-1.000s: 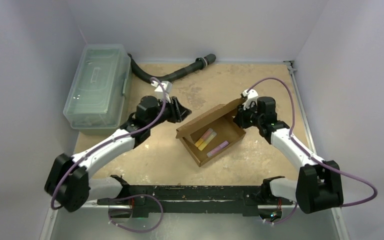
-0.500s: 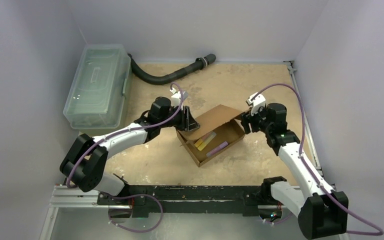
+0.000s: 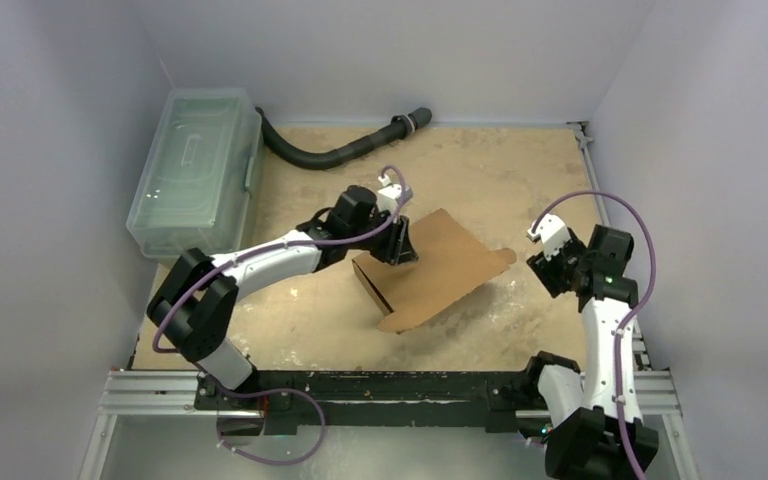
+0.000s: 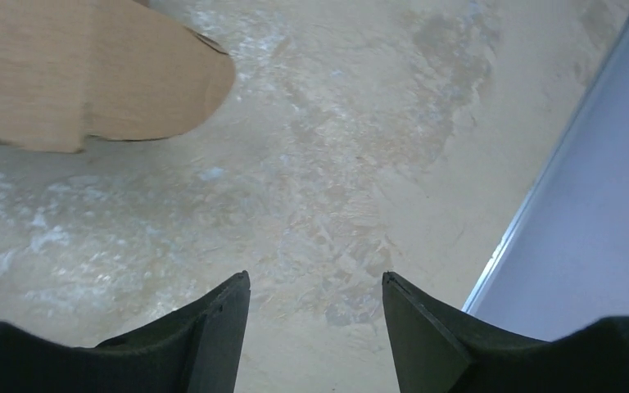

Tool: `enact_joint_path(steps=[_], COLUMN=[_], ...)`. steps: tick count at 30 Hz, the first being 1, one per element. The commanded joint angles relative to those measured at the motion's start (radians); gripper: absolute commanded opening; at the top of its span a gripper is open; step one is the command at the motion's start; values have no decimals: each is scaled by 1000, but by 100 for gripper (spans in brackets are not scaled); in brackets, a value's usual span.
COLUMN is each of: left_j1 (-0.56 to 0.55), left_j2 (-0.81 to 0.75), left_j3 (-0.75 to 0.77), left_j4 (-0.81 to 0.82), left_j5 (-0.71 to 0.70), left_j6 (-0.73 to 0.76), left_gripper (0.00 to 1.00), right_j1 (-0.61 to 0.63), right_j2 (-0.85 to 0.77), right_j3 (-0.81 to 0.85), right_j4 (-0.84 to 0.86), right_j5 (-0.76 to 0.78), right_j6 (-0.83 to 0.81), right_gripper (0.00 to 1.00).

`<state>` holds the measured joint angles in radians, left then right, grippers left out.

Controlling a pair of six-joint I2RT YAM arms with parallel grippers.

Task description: Fold the paper box

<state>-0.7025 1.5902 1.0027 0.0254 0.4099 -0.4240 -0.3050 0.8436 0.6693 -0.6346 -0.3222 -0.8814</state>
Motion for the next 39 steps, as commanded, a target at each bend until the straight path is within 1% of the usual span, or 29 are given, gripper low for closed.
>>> enact_joint_path(steps=[1,4,7,9,11,14,15,16,19,22,24,25,27,29,32,34,36,39], left_j1=[-43,-44,-47,-47,-46,-45,-44,-43,-30,4,48,69,105,118,121,120,120,120], left_j2=[90,158,193,193,162,75,40,-11,-131,-239,-299,-324,-369,-409,-451,-463,-457,-421], left_j3=[59,34,12,14,14,13,12,8,-35,-133,-208,-248,-326,-396,-472,-487,-475,-460], left_j4=[-170,-173,-144,-132,-110,-78,-72,-65,-42,-1,21,37,77,111,129,96,40,47], left_j5=[-81,-87,-98,-115,-133,-168,-183,-198,-256,-323,-346,-341,-312,-293,-287,-298,-325,-324], left_j6=[94,78,64,58,52,39,38,36,31,12,-24,-52,-112,-183,-276,-320,-356,-339], left_gripper=[36,35,35,35,35,37,38,39,47,58,65,68,69,70,72,73,75,76], right_j1=[-23,-22,-14,22,96,255,290,331,417,507,527,530,530,529,529,529,529,530], right_j2=[16,33,79,132,174,215,223,232,279,375,432,453,491,504,464,408,339,273], right_j3=[105,123,142,166,180,175,171,170,167,171,176,181,196,218,263,287,281,195], right_j4=[-197,-295,-377,-431,-414,-273,-216,-155,10,83,122,141,156,136,33,-83,-196,-278], right_j5=[-175,-223,-388,-471,-519,-509,-509,-510,-461,-365,-312,-286,-246,-242,-338,-402,-434,-490], right_j6=[-189,-257,-318,-353,-308,-151,-96,-45,89,148,188,206,233,231,158,12,-136,-346], right_gripper=[65,68,68,68,68,67,66,61,39,18,8,6,5,5,9,14,18,31])
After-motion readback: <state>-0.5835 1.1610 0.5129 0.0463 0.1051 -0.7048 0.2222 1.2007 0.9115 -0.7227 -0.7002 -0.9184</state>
